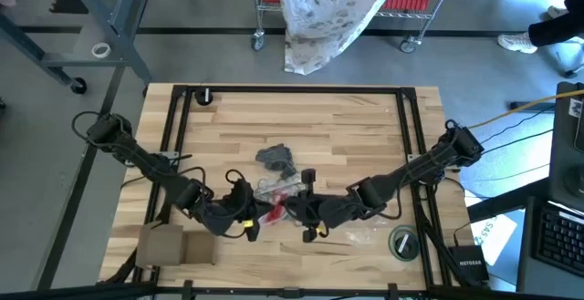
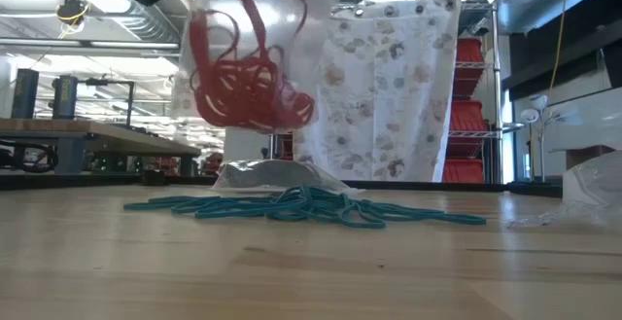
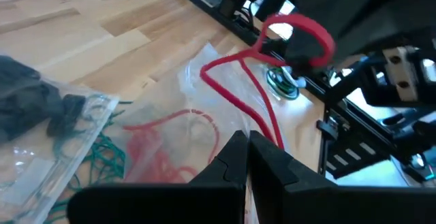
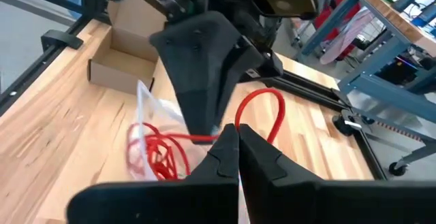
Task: Sort rubber bands
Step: Put the red rubber band into the transparent zip lock bag
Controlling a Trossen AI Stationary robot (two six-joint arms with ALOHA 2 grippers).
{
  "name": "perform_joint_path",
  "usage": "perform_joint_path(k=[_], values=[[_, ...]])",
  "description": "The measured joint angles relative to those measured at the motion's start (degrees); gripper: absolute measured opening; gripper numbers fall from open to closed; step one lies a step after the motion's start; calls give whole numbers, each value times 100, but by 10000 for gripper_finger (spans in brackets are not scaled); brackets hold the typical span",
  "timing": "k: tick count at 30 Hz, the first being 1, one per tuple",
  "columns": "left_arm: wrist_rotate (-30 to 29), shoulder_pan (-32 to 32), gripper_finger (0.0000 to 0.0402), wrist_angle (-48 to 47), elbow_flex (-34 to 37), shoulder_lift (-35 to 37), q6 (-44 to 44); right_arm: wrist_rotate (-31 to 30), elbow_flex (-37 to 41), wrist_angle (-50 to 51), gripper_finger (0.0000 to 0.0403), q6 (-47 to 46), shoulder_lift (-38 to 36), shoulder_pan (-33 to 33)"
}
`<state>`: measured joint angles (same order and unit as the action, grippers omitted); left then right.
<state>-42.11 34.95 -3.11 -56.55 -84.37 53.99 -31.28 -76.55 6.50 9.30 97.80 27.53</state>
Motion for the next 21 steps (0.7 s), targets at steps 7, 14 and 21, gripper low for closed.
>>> perform_joint_path(k=[7,14,21], values=[[2,39,1,-35,0,2,-4,-64,0,-2,6,-16,0,-18],[2,39,1,-50,0,0,-19,-22,0,2,88,-384,-2,-18],[2,39,1,-46,0,1,-18,185,-300,868,164,-156,-208,115]])
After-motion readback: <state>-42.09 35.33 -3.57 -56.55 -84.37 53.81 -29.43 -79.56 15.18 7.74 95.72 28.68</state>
